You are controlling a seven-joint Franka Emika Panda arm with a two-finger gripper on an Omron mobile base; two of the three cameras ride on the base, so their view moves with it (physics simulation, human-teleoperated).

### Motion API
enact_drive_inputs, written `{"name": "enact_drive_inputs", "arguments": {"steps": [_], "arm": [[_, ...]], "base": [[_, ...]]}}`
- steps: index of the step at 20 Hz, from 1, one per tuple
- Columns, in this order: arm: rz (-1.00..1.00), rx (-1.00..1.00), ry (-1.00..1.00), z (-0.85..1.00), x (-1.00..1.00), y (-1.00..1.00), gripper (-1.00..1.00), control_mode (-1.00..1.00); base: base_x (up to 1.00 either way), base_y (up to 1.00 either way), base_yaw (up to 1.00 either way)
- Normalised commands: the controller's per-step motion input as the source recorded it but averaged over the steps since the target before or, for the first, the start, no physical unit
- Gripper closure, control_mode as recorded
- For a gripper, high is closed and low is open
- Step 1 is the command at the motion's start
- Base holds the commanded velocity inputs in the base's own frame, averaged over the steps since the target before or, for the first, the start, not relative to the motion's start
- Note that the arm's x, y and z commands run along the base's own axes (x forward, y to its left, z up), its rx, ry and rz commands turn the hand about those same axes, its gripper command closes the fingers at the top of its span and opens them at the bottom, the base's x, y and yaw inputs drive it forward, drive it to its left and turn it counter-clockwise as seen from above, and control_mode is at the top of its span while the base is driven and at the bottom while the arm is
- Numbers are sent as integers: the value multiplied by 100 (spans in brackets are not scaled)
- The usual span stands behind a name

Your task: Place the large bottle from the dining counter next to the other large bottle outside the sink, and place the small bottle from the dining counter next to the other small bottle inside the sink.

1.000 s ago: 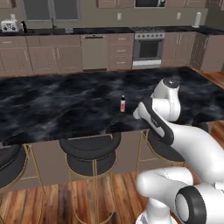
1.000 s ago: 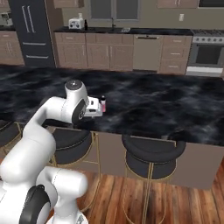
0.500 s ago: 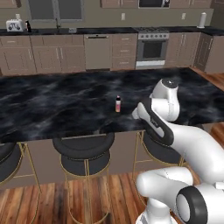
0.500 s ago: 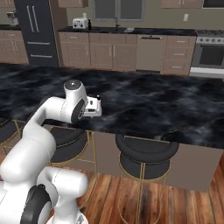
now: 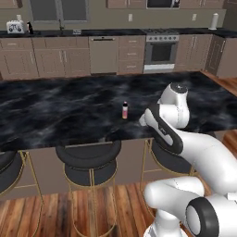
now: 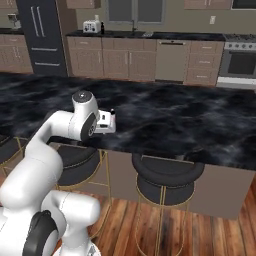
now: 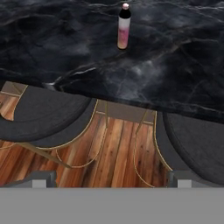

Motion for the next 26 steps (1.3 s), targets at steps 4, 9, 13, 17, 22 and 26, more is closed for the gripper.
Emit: {"name": "enact_drive_inputs", "arguments": {"steps": [4,9,13,17,22,26], "arm": [[0,0,0,0,0,0,-100,100],[0,0,0,0,0,0,-100,100],[0,0,0,0,0,0,-100,100],[0,0,0,0,0,0,-100,100],[0,0,0,0,0,0,-100,100],[0,0,0,0,0,0,-100,100]], "base": [[35,0,0],[33,0,0],[25,0,0],[27,0,0],[33,0,0],[39,0,0]]}}
